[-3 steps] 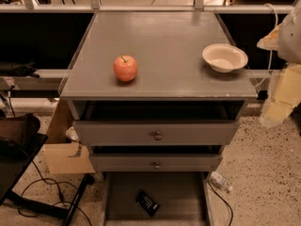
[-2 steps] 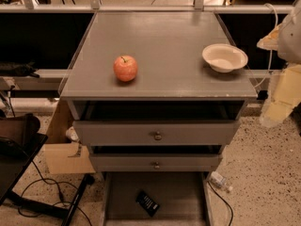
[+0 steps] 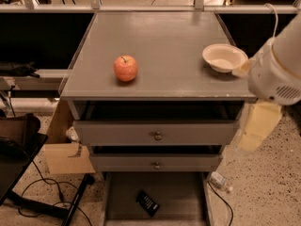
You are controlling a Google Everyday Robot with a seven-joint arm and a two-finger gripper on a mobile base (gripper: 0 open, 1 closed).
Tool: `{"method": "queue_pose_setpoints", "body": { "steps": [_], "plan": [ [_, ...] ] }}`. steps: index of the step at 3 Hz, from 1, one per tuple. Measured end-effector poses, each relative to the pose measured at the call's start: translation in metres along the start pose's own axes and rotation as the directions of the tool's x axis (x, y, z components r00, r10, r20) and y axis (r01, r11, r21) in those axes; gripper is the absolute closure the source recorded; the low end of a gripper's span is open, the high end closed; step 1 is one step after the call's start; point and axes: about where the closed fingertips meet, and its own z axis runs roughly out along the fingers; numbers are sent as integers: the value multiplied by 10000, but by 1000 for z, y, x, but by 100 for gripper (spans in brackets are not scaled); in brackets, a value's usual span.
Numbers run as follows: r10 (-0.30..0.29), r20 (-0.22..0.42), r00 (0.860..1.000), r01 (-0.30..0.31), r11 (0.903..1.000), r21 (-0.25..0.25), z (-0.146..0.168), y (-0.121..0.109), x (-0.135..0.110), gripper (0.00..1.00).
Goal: Pick rxbar blueberry from bottom drawer and place on counter
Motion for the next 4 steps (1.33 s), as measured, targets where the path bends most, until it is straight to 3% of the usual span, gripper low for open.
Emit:
{"method": "queue_pose_setpoints", "body": {
  "steps": [1,2,3,4],
  "plan": [
    [302,992,9946,-274,9992,-290,50,42,-2,0],
    [705,1743,9822,-546,9940,-945,126,82,-1,0],
    [1251,1977,9722,-862,9772,-1941,219,131,7,0],
    [1767,1882,9661,-1222,9552,-2695,310,163,15,0]
  ]
}}
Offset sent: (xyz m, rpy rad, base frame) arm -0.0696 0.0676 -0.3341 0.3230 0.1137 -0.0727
